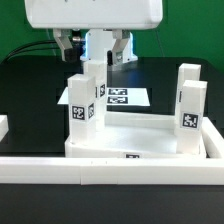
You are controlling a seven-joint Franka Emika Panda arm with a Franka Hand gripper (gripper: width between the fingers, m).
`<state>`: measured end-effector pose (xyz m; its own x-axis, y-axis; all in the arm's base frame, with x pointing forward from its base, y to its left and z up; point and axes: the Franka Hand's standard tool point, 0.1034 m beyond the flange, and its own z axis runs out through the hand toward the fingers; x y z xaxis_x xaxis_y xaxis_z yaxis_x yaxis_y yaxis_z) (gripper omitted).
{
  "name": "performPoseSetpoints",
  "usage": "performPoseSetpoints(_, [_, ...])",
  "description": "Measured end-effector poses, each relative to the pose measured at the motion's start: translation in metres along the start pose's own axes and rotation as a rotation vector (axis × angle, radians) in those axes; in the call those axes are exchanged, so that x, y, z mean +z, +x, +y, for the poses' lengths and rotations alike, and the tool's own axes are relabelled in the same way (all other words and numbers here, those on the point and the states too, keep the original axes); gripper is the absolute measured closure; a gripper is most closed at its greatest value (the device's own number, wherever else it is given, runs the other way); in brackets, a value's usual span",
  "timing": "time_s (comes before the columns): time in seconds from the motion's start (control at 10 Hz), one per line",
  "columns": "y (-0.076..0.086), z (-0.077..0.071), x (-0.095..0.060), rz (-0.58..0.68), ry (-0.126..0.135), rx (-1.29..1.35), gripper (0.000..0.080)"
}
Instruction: Assemble desk
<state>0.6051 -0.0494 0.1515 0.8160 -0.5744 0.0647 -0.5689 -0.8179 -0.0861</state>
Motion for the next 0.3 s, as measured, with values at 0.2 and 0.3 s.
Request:
performPoseSetpoints(0.2, [-0.0003, 0.0004, 0.0009, -0.001, -0.001, 0.000, 0.0151])
performPoseSetpoints(0.3, [-0.0003, 0.0005, 0.0012, -0.001, -0.002, 0.000, 0.0151])
